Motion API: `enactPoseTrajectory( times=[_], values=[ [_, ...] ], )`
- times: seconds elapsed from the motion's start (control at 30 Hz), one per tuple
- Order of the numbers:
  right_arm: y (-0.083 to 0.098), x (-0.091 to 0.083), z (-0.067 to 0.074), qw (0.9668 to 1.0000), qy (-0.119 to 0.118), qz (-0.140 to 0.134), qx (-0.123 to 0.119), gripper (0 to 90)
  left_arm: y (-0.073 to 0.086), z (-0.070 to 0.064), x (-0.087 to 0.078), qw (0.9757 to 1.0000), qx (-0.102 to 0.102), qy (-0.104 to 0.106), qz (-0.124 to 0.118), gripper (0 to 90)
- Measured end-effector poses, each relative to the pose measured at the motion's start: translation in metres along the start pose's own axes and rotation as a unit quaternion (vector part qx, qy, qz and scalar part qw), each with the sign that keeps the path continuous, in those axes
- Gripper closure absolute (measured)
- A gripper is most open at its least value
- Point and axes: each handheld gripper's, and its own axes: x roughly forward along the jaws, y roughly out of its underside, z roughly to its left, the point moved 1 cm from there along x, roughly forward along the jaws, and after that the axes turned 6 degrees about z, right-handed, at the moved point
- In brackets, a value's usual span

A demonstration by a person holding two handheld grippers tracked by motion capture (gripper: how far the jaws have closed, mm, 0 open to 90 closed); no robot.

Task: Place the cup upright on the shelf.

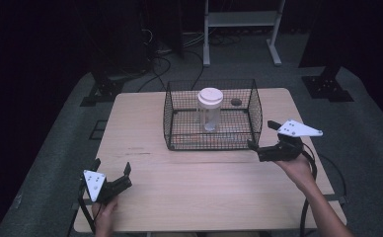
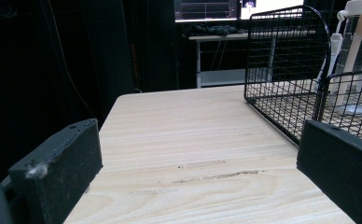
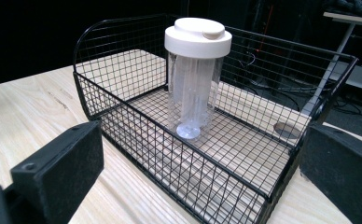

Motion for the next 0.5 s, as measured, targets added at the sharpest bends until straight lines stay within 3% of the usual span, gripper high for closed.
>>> enactPoseTrajectory(
  times=[0.5],
  values=[
    [0.019, -0.007, 0.004, 1.0000, -0.002, 0.007, 0.003, 0.0, 0.000, 0.000, 0.000, 1.0000, 0.001, 0.000, 0.000, 0.0]
  ],
)
